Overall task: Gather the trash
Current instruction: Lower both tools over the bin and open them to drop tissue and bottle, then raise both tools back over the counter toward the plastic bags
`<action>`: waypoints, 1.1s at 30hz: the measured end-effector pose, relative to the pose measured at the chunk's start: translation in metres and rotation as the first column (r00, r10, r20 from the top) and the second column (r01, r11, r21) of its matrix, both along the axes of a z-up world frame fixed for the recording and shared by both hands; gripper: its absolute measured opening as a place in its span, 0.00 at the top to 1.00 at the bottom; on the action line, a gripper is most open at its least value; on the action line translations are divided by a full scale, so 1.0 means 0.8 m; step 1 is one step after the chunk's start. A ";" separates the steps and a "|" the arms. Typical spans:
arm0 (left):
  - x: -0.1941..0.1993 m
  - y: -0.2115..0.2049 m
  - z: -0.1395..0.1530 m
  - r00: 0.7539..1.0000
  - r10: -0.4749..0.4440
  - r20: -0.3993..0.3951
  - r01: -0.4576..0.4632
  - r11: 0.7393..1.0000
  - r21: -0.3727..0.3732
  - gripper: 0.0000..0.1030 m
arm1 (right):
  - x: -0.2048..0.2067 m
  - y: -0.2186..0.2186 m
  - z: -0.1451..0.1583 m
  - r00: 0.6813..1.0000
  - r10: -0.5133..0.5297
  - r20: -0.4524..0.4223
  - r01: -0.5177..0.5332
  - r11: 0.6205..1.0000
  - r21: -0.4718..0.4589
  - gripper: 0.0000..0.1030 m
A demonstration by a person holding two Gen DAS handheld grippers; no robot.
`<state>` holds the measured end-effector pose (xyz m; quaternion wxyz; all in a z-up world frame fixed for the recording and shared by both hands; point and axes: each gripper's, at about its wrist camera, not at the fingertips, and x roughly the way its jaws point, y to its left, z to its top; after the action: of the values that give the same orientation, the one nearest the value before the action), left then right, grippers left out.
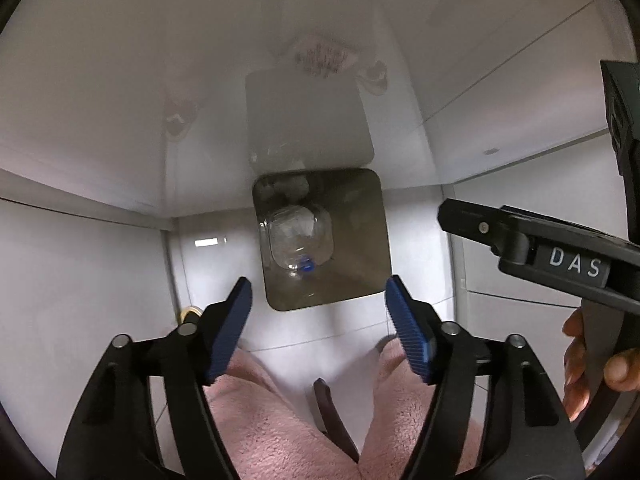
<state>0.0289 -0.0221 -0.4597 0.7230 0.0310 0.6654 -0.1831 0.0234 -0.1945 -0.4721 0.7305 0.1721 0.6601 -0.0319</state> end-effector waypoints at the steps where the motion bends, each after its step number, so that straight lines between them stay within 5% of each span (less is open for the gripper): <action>1: -0.002 0.002 0.012 1.000 0.001 0.014 -0.001 1.000 -0.001 0.30 | -0.002 0.000 0.011 1.000 0.008 0.007 -0.008 1.000 -0.023 0.15; 11: -0.017 0.020 0.127 0.989 0.027 0.144 -0.023 0.999 -0.027 0.13 | -0.039 -0.033 0.158 0.979 0.018 0.201 -0.002 0.997 -0.079 0.07; 21: -0.015 0.033 0.248 0.952 0.035 0.306 -0.020 0.998 -0.052 0.12 | -0.050 -0.068 0.328 0.893 0.022 0.450 0.043 0.990 -0.134 0.07; 28: 0.013 0.033 0.319 0.912 0.058 0.405 -0.031 0.997 -0.071 0.12 | -0.022 -0.073 0.371 0.847 0.042 0.530 0.031 0.991 -0.127 0.07; 33: 0.042 0.025 0.350 0.888 0.061 0.455 -0.032 0.997 -0.072 0.13 | 0.014 -0.068 0.366 0.828 0.031 0.559 0.024 0.996 -0.090 0.08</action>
<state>0.0625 -0.0024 -0.1799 0.8639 0.0347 0.4714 -0.1739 0.0346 -0.2488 -0.1790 0.8991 0.1383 0.4153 -0.0095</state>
